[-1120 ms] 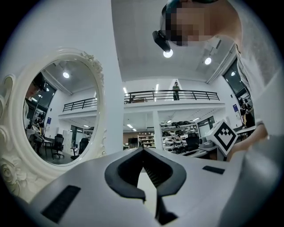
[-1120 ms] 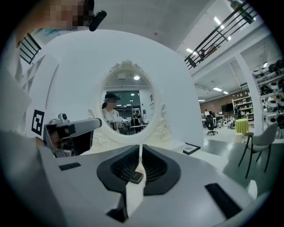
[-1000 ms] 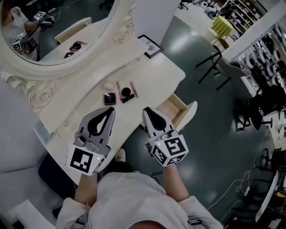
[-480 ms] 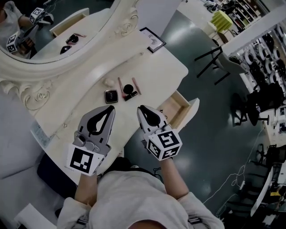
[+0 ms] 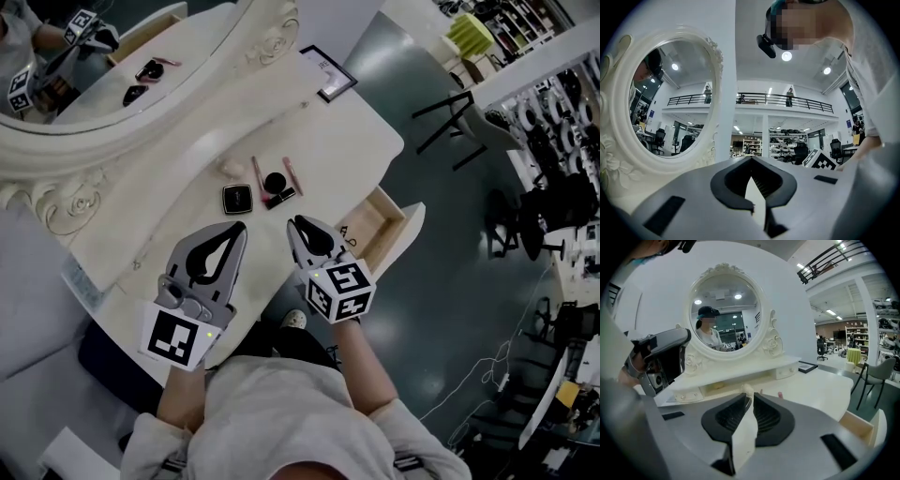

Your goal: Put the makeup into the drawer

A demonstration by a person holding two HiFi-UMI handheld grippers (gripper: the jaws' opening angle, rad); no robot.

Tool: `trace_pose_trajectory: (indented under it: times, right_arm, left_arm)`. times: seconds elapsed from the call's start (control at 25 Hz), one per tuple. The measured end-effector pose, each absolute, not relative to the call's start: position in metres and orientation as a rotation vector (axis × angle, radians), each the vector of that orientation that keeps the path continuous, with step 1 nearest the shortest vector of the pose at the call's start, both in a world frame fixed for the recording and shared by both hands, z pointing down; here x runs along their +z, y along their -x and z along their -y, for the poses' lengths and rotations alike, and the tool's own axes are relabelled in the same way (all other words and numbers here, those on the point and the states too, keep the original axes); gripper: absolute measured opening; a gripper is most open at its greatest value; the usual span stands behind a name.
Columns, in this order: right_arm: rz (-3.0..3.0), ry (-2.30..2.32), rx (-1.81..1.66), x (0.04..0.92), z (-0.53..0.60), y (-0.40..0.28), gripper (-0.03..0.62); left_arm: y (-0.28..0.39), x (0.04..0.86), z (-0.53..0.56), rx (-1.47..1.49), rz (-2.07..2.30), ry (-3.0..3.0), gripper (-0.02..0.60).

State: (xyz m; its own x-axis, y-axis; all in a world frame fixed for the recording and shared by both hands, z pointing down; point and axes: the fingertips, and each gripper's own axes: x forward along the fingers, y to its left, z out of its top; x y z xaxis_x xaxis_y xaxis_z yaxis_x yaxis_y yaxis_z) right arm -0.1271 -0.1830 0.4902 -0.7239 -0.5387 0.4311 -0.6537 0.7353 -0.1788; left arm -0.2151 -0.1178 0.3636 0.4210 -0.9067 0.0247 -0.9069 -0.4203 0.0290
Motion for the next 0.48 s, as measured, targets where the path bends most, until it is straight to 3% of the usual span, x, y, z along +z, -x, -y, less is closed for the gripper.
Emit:
trace_pose_trajectory:
  times: [0.48]
  right_arm:
    - [2.497,-0.803,0.461,0.538,0.208,0.149,0.218]
  left_arm:
    - [0.224,0.372,0.135,0.022,1.662,-2.609,0.012]
